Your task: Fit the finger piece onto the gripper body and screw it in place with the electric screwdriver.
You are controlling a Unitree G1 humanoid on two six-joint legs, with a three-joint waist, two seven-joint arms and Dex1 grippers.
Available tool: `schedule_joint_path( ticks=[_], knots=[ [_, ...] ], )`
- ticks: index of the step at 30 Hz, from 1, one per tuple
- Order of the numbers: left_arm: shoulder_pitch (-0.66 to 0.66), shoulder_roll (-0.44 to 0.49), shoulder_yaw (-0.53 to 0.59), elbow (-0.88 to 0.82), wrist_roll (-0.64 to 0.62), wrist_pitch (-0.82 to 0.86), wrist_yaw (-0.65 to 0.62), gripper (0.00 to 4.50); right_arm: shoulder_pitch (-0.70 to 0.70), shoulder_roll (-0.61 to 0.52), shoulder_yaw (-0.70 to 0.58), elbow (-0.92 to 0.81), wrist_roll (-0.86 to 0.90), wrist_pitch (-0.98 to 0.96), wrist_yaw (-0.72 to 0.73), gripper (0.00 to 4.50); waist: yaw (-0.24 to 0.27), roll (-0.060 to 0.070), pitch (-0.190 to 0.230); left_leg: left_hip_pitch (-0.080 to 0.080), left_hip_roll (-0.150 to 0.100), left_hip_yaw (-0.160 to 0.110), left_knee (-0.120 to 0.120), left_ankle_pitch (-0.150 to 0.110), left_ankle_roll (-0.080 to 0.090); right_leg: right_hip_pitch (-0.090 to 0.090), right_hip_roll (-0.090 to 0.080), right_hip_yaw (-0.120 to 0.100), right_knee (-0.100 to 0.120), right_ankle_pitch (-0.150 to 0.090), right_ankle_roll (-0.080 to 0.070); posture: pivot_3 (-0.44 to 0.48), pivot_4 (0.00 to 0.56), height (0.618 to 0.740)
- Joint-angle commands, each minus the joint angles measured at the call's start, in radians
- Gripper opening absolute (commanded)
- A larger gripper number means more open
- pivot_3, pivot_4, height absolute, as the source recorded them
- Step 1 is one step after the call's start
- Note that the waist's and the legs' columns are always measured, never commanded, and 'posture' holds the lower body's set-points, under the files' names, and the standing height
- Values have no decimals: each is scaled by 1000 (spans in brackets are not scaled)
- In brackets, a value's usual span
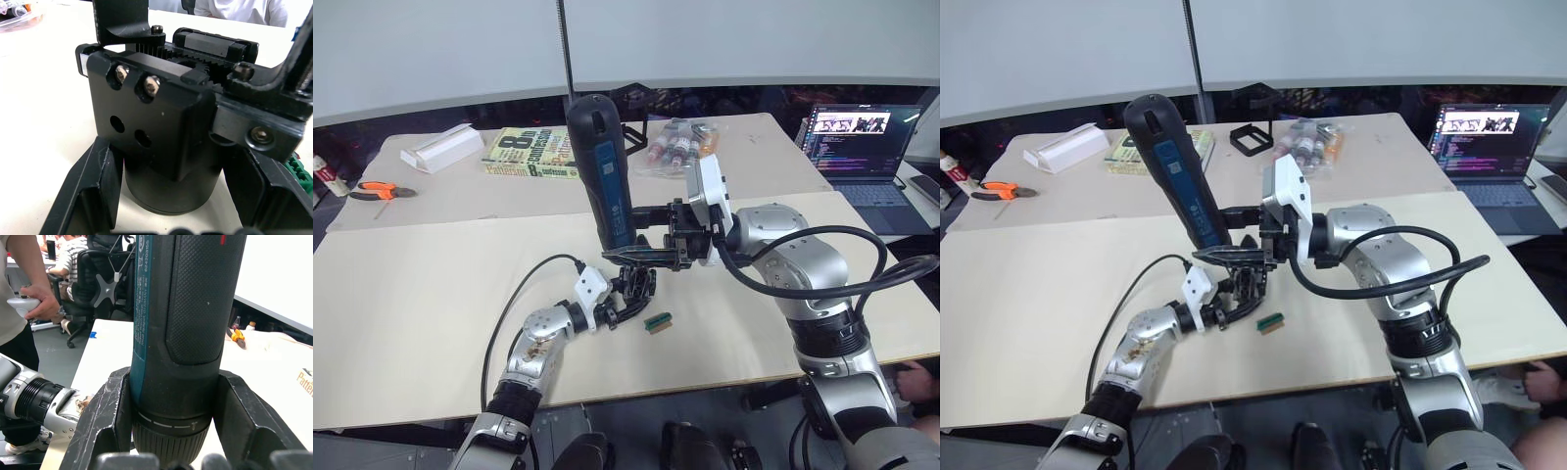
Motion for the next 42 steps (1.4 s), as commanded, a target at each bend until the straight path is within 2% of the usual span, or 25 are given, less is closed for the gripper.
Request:
schedule_joint_path(
  ticks=[1,16,28,42],
  knots=[
    [16,-12,-21,-12,-1,-1,-7,2421,-4,10,-13,-44,16,-18,-4,1931,0,0,0,0,0,0,0,0,0,0,0,0,0,0,0,0,150,740],
    [18,-13,-22,-14,-1,-1,-5,2421,11,10,-8,-33,4,-22,-9,1931,0,0,0,0,0,0,0,0,0,0,0,0,0,0,0,0,150,740],
    [12,-14,-14,-9,4,-1,-8,2421,106,23,-7,35,-29,-88,-28,1931,0,1,-1,1,0,0,0,0,0,1,0,0,0,0,0,0,150,740],
    [9,-9,-9,-7,4,1,-10,2421,125,37,12,74,-50,-95,-62,1931,-1,1,-1,4,0,0,-1,0,0,3,0,0,0,0,0,0,150,740]
  ],
)
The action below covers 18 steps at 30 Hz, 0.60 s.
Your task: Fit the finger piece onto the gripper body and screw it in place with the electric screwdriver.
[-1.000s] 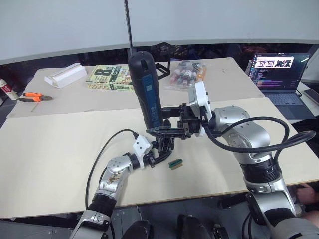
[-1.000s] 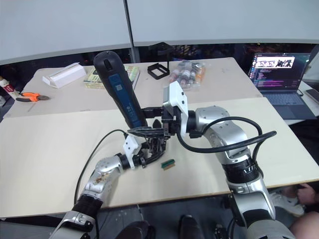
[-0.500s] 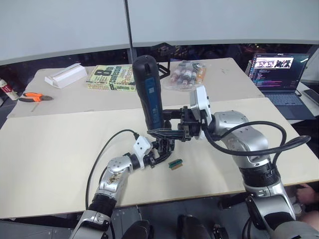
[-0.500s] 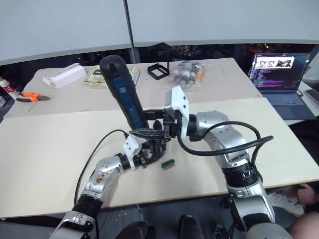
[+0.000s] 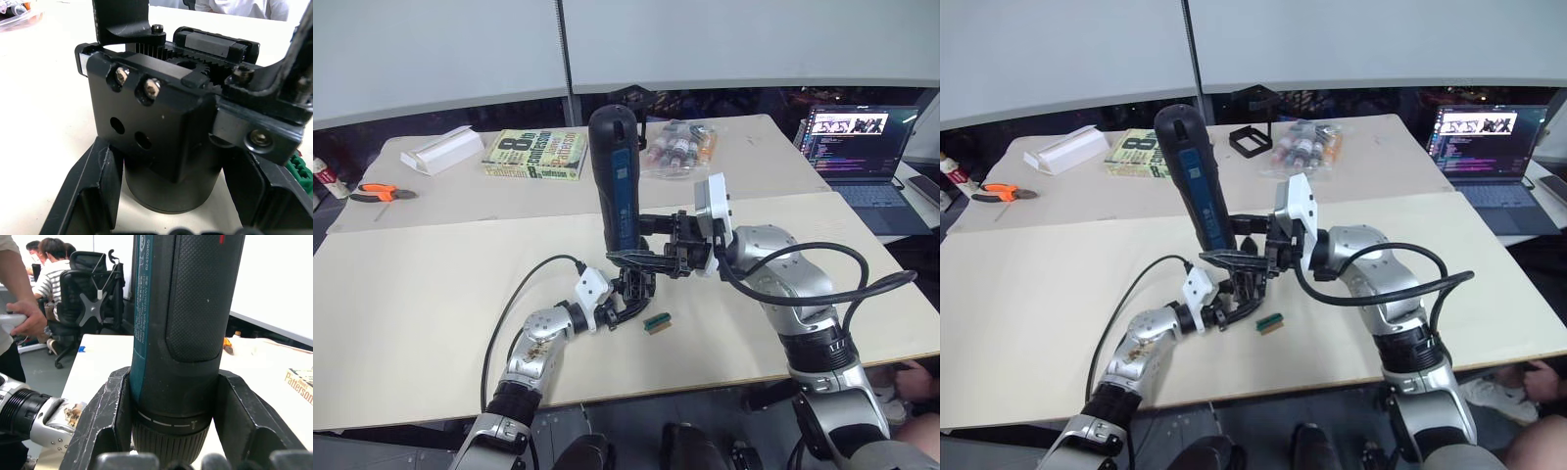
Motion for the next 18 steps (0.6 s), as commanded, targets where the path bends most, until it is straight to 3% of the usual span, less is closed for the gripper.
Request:
schedule_joint_path(
  ticks=[1,18],
  knots=[
    [7,-9,-10,-8,-17,1,-15,2421,27,-13,25,24,-41,27,-19,1931,0,0,0,0,0,0,0,0,0,0,0,0,0,0,0,0,150,740],
    [6,-11,-9,-6,-15,2,-8,2421,91,-23,74,-51,-32,105,-58,1931,1,0,-2,1,0,0,0,0,0,1,0,0,0,0,0,0,150,740]
  ],
)
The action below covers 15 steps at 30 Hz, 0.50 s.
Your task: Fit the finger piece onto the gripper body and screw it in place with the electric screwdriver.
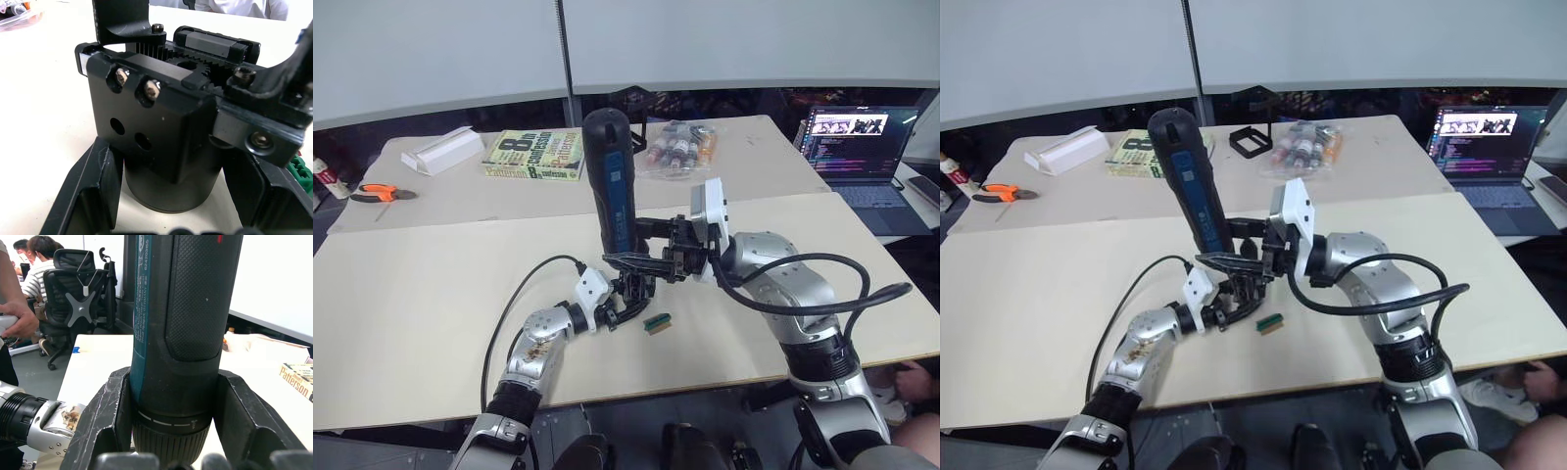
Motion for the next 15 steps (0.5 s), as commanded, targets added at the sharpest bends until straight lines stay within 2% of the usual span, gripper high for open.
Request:
schedule_joint_path(
  ticks=[1,15],
  knots=[
    [6,-12,-9,-7,-15,1,-8,2421,45,-19,57,28,-33,60,2,1931,0,0,0,0,0,0,0,0,0,0,0,0,0,0,0,0,150,740],
    [8,-11,-10,-11,-16,2,-6,2421,67,-8,76,76,-75,33,-17,1931,0,0,-9,5,0,0,-4,0,0,3,0,0,-1,0,0,0,150,740]
  ],
)
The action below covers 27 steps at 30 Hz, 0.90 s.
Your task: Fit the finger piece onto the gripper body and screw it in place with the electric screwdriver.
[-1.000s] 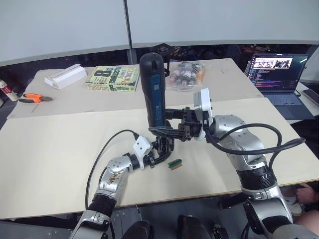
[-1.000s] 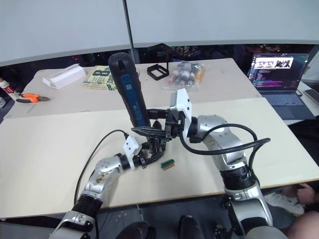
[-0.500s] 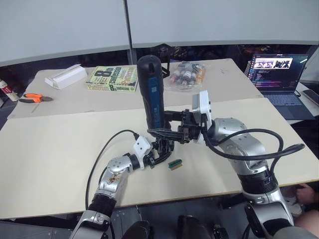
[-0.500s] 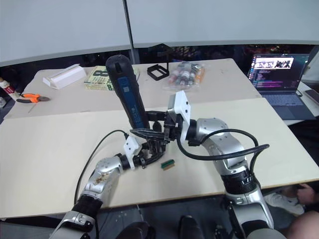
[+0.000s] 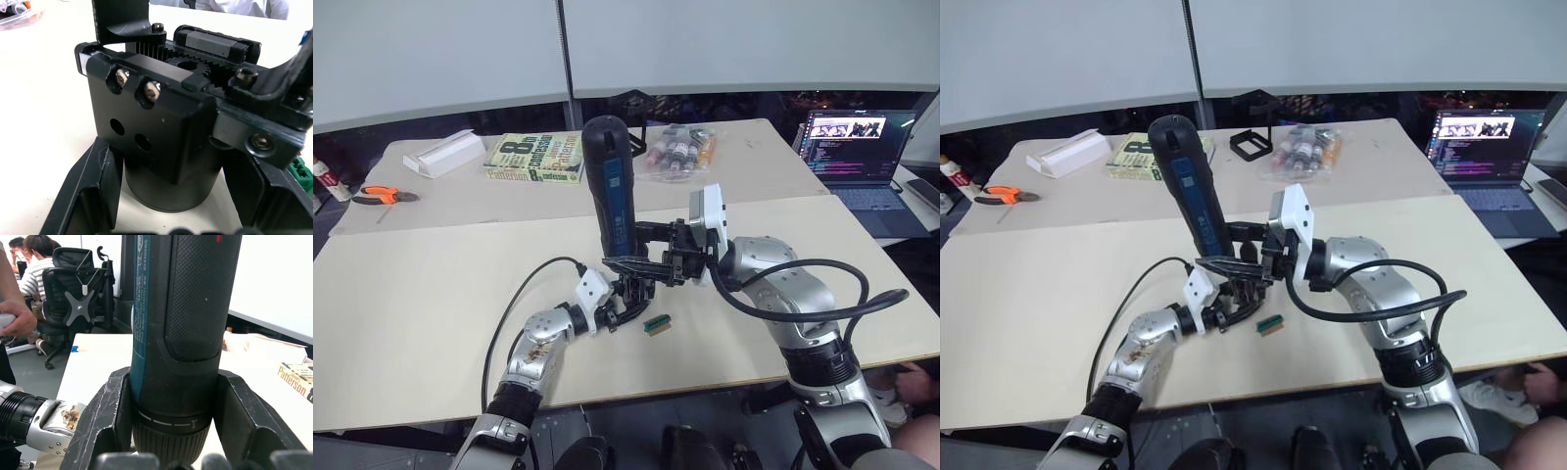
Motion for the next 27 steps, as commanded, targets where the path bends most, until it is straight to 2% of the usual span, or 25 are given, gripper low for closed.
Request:
schedule_joint_path(
  ticks=[1,13,27],
  knots=[
    [4,-11,-10,-19,-16,1,-12,2421,54,-9,66,81,-68,33,-9,1931,0,0,0,1,0,0,-1,0,0,2,0,0,0,0,0,0,150,740],
    [3,-6,-6,-20,-20,3,-13,2421,68,-25,50,130,-82,-1,-15,1931,-1,0,0,13,0,0,-4,-3,5,13,1,-1,-3,0,1,0,150,740],
    [1,-7,-3,-15,-20,-1,-13,2421,49,-23,44,100,-60,9,-8,1931,0,0,-1,13,0,0,-5,-3,5,13,1,-1,-4,-1,1,0,150,740]
  ],
)
